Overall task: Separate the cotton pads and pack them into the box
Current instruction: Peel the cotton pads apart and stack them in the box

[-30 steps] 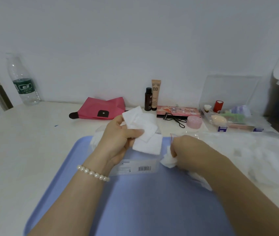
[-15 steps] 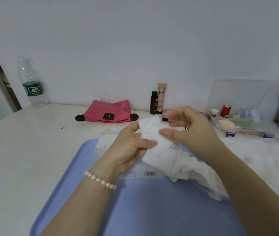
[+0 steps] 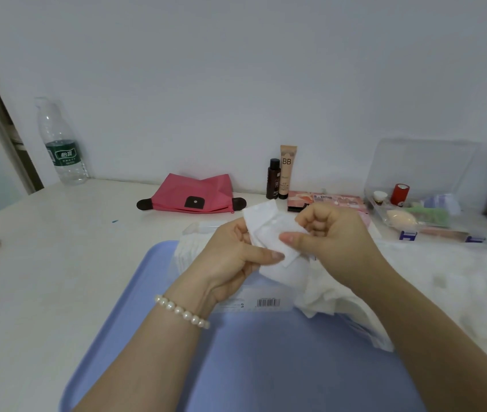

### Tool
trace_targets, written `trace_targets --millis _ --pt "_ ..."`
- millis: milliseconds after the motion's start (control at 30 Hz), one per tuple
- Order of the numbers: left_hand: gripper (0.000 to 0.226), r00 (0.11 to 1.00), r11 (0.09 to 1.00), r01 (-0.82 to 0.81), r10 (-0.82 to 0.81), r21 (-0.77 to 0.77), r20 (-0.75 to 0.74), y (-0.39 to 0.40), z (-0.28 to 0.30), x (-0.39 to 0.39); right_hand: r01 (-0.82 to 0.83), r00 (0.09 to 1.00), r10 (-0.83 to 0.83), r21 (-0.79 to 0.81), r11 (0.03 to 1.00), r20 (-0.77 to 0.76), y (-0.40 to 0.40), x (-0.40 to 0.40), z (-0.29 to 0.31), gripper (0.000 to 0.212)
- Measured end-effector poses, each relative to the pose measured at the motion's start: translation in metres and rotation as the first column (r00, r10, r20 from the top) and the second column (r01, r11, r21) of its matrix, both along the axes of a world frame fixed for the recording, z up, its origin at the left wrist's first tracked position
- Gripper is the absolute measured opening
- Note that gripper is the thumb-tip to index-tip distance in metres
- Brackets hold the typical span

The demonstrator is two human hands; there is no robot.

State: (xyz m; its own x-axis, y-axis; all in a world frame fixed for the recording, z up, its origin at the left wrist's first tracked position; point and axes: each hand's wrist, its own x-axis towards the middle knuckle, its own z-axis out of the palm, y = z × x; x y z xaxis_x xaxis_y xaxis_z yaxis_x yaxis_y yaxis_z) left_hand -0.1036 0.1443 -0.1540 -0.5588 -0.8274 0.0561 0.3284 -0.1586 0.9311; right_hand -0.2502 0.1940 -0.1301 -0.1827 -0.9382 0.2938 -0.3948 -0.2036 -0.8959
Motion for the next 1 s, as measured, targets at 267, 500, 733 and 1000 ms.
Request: trace_targets --millis 267,500,733,1000 --pt "0.036 1.000 0.997 -0.018 0.020 0.070 -0.024 -0.001 0.000 -0.001 -0.050 0.905 0.007 0.090 0.995 0.425 -0.003 -0.014 0.004 0.002" --pt "0.033 0.992 0.988 -0.046 0.063 0.150 -0.107 -0.004 0.001 0.000 -0.232 0.945 0.162 0.233 0.944 0.285 0.004 -0.026 0.010 0.020" --pt "0.035 0.993 0.989 -0.059 0.072 0.139 -0.092 0.000 0.001 -0.005 -0.106 0.994 0.104 0.262 0.959 0.021 0.006 -0.013 0.009 0.008" --pt "0.041 0.980 0.971 -0.069 0.110 0.229 -0.167 0.000 -0.002 -0.012 0.032 0.999 -0.024 0.208 0.978 -0.039 -0.001 -0.008 0.000 0.017"
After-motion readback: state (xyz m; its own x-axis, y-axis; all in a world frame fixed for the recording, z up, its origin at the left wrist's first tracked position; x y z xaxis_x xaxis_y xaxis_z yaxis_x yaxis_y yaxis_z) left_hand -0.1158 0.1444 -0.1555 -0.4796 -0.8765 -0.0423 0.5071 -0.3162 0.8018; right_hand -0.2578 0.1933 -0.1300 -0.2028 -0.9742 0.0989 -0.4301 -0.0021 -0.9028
